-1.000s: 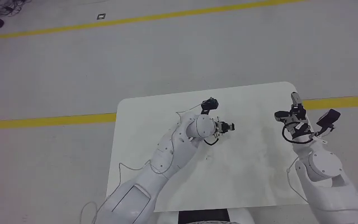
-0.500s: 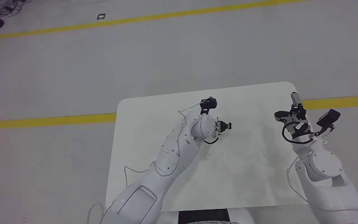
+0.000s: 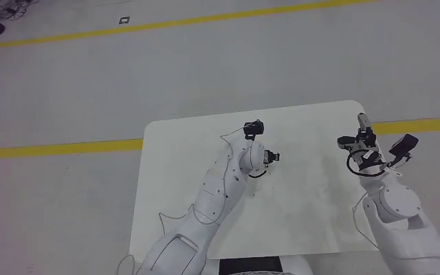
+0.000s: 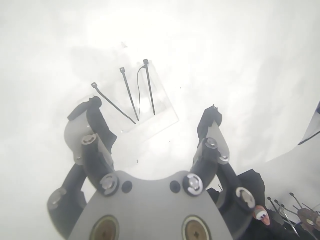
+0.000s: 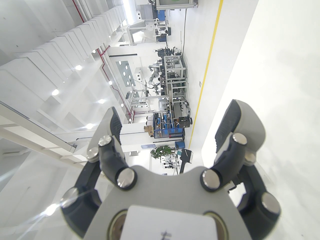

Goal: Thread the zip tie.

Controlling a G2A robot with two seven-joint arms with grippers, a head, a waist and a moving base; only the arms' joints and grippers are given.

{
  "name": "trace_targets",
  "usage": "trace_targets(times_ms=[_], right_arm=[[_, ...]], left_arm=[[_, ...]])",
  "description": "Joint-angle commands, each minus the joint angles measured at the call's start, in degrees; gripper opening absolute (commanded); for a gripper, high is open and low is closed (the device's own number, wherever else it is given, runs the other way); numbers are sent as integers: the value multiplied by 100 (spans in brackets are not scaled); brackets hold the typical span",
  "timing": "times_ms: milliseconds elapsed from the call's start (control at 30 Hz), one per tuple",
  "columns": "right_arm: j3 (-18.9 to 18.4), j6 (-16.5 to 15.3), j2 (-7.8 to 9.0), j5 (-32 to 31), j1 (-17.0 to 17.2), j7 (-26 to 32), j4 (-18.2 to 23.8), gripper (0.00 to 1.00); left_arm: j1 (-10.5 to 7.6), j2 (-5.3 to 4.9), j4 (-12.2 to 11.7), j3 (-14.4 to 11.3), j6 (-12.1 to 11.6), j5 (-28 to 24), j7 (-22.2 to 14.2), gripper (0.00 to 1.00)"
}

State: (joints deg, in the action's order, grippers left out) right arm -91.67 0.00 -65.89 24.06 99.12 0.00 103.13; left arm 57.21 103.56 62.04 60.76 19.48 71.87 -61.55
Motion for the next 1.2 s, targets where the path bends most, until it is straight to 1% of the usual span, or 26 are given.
trace_targets(times_ms=[0, 33, 67, 133, 200, 267, 300, 367, 400, 433, 533, 667, 800, 1033, 1133, 1167], right_arm=[[0, 0, 0, 0, 0, 0, 0, 100], [0, 0, 0, 0, 0, 0, 0, 100], [0, 0, 0, 0, 0, 0, 0, 100], [0, 0, 0, 0, 0, 0, 0, 100], [0, 0, 0, 0, 0, 0, 0, 100], [0, 0, 0, 0, 0, 0, 0, 100], [0, 0, 0, 0, 0, 0, 0, 100], [0, 0, 0, 0, 0, 0, 0, 100], [0, 0, 0, 0, 0, 0, 0, 100], [0, 0, 0, 0, 0, 0, 0, 100], [0, 0, 0, 0, 0, 0, 0, 100], [0, 0, 0, 0, 0, 0, 0, 100], [0, 0, 0, 0, 0, 0, 0, 100], [0, 0, 0, 0, 0, 0, 0, 100], [0, 0, 0, 0, 0, 0, 0, 100], [0, 0, 0, 0, 0, 0, 0, 100]], left_arm=[[57, 61, 51, 44, 0, 119, -23, 71], [85, 88, 77, 67, 0, 193, -17, 70], [122, 116, 101, 90, 0, 259, -13, 71], [204, 180, 173, 136, 0, 429, -15, 69], [298, 234, 270, 198, 0, 623, -2, 62], [343, 248, 350, 217, 0, 794, -6, 56], [393, 252, 397, 242, 0, 958, 32, 57], [455, 260, 472, 256, 0, 1085, 15, 54], [482, 260, 508, 274, 0, 1206, 41, 49], [532, 265, 562, 296, 0, 1305, 49, 48], [603, 271, 659, 275, 0, 1469, -33, 47], [623, 271, 699, 258, 0, 1641, -170, 47], [605, 273, 692, 203, 0, 1802, -311, 46], [543, 280, 569, 122, 0, 1809, -381, 44], [504, 287, 494, 95, 0, 1809, -381, 40], [488, 286, 461, 86, 0, 1809, -376, 40]])
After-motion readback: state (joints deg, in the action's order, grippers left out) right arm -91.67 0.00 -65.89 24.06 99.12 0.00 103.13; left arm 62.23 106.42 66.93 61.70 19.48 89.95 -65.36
